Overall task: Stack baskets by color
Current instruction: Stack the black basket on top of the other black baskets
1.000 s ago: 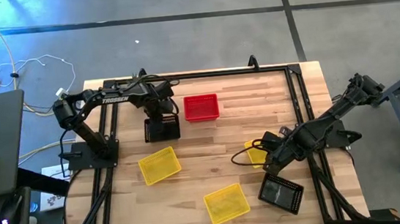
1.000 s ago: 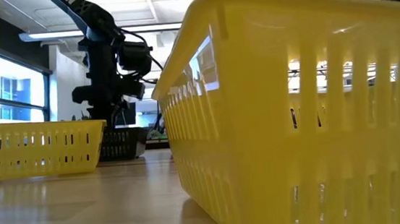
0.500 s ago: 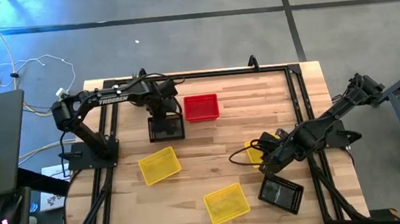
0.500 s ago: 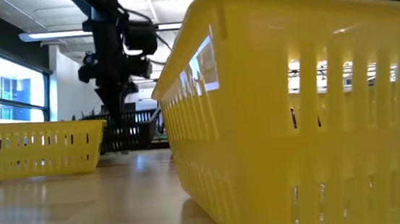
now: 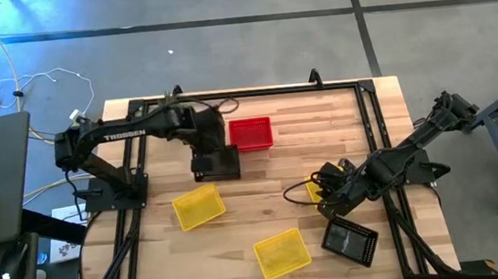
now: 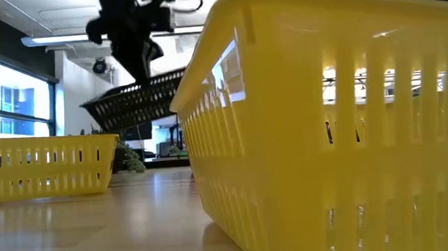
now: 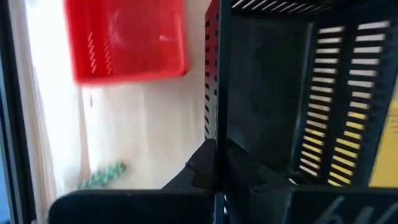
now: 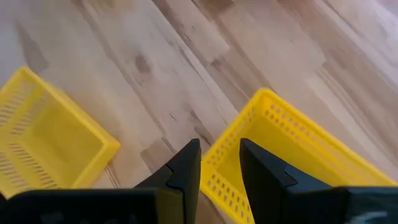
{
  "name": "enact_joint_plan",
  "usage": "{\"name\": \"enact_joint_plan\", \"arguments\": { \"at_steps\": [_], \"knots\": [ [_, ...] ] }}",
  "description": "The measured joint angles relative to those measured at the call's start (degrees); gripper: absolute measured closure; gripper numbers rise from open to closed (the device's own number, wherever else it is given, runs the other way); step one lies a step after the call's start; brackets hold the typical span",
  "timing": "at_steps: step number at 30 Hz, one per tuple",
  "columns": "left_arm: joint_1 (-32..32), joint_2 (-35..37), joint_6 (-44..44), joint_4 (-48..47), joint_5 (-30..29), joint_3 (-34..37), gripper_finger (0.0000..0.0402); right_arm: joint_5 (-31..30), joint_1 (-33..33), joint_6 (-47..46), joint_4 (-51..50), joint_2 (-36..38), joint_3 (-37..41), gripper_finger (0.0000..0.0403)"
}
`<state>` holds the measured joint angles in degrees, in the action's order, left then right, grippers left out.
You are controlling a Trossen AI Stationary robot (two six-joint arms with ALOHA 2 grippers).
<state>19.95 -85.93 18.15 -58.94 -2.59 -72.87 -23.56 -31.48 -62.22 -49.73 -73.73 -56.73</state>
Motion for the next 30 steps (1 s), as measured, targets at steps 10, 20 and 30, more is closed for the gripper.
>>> {"name": "enact_joint_plan", "arguments": {
  "at_steps": [10,20,30],
  "knots": [
    [-9.14,0.0,-10.37,5.07,-7.59,-1.32,0.0401,-3.43,5.78,9.13,10.84,0.0,0.0,0.0304],
    [-13.84,0.0,-23.15,11.4,-17.07,-1.32,0.0401,-3.92,13.05,25.49,29.13,0.0,0.0,0.0304],
    [-14.09,0.0,-34.12,11.23,-29.76,-1.32,0.0401,-7.07,19.72,46.2,30.95,0.0,-7.06,0.0304]
  ]
}}
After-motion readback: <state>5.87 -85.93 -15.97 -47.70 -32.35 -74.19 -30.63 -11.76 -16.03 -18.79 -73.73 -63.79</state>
